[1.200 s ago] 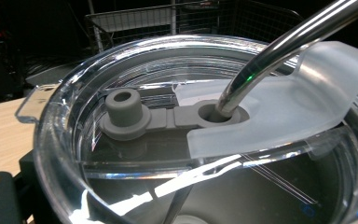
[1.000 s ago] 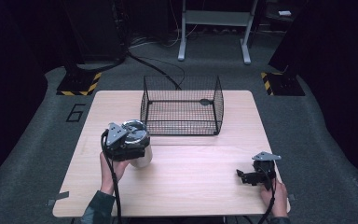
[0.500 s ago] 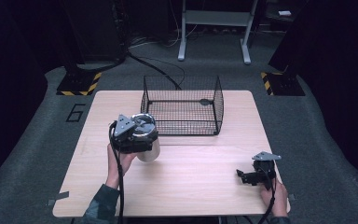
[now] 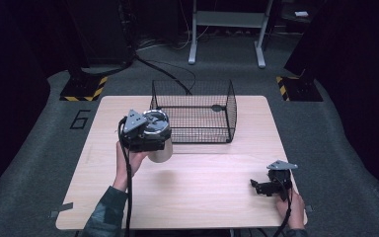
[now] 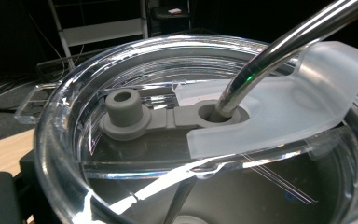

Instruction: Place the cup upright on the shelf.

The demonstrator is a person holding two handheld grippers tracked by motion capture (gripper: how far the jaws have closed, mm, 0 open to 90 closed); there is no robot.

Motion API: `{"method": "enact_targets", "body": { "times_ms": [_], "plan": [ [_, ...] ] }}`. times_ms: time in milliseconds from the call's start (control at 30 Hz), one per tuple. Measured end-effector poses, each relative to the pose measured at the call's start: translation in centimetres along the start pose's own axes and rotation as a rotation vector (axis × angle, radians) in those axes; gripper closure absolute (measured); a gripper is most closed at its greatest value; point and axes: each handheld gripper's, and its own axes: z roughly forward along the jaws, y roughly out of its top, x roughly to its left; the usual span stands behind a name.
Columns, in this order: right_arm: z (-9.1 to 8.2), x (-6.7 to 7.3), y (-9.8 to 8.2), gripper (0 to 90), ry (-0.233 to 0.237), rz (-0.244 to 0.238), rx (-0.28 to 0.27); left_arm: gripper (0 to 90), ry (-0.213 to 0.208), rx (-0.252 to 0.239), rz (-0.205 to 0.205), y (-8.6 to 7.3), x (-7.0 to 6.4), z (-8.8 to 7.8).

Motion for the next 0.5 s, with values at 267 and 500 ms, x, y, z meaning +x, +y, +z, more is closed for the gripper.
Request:
{"method": "enact_targets", "body": {
  "times_ms": [267, 500],
  "plan": [
    [0.0, 0.0, 0.0, 0.0, 0.000, -0.001, 0.000, 4.1, -0.009, -0.014, -0.008, 1.4, 0.4, 0.6],
    [0.0, 0.0, 0.0, 0.0, 0.001, -0.001, 0.000, 4.1, -0.006, -0.016, 0.005, 2.9, 0.5, 1.4]
  ]
}}
